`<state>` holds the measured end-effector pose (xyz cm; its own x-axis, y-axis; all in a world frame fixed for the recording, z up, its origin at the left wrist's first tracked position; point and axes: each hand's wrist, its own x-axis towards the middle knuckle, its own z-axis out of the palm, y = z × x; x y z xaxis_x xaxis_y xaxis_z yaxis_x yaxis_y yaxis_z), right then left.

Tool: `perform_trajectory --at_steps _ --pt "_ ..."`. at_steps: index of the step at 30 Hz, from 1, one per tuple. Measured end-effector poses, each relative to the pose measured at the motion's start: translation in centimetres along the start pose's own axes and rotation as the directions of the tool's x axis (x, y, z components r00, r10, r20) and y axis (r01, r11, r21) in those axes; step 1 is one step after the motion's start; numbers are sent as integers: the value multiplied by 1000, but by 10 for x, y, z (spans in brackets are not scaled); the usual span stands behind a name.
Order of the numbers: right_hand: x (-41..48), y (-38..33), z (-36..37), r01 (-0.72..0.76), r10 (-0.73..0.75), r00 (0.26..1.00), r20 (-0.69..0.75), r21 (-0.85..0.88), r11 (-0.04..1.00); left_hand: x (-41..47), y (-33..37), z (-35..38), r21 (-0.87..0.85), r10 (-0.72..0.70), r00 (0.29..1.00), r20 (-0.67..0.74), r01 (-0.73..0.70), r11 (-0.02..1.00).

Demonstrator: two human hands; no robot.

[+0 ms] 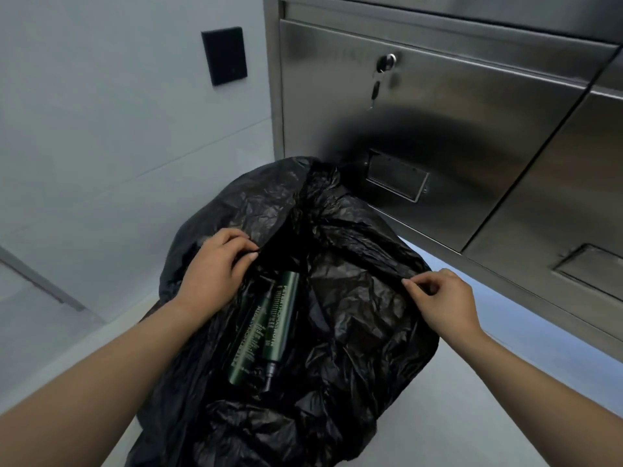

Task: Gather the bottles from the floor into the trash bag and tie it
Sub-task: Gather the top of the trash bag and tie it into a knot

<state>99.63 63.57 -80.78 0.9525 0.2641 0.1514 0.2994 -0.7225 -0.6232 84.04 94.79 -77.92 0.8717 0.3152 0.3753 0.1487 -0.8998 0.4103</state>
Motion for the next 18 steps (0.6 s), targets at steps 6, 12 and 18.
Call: perform_trajectory --at_steps 6,12,18 --pt "-25 30 -8 -47 46 997 63 14 999 -3 5 30 107 -107 980 165 90 990" --pt "-23 38 -20 -76 82 997 -15 243 967 26 41 51 -10 5 992 127 -4 1000" --pt "-19 42 -26 -92 104 994 -17 329 940 61 86 103 -254 -170 960 222 225 941"
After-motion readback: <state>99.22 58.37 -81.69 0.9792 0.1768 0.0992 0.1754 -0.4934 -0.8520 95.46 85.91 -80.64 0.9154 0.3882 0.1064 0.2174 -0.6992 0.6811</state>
